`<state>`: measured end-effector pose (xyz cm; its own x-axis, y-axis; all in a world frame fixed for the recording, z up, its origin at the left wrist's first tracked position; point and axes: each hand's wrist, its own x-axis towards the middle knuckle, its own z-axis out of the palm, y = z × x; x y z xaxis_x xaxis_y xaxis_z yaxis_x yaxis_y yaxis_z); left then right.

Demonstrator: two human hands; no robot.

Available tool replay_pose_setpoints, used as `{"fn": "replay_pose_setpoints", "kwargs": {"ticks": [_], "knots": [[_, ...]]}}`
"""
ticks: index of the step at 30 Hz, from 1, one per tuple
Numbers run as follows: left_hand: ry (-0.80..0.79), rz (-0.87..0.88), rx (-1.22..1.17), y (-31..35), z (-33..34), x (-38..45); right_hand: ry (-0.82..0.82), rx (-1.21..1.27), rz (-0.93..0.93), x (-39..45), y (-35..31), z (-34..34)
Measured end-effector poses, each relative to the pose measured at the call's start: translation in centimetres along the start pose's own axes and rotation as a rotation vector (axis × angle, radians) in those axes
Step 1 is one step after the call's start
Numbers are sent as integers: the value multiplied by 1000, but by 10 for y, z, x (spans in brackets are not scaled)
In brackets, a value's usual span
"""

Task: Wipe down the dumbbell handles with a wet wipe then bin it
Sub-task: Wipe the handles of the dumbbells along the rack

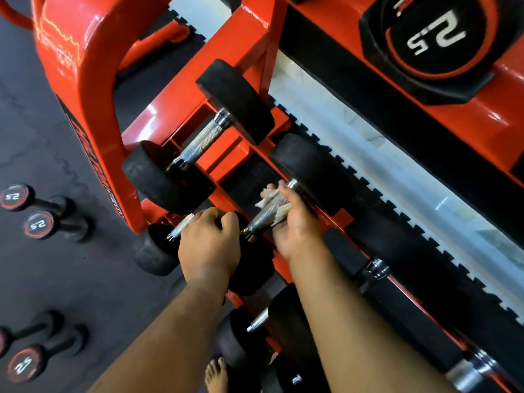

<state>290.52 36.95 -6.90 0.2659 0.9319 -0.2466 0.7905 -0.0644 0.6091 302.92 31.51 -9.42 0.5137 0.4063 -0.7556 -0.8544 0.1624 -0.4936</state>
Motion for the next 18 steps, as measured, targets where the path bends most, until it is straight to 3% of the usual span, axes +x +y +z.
{"fn": "replay_pose_setpoints", "kwargs": {"ticks": [4,8,11,14,18], "knots": [[-20,6,1,-2,1,2,-14,-118,42,7,-8,3],[-27,11,10,-3,1,2,123,53,-50,-20,-2,-7],[-26,12,22,-1,1,1,175,-58,5,-13,-6,0],[-28,5,7,0,0,1,64,-271,134,-2,-21,17],[-23,6,8,0,0,0,0,-158,95,0,-12,4]]}}
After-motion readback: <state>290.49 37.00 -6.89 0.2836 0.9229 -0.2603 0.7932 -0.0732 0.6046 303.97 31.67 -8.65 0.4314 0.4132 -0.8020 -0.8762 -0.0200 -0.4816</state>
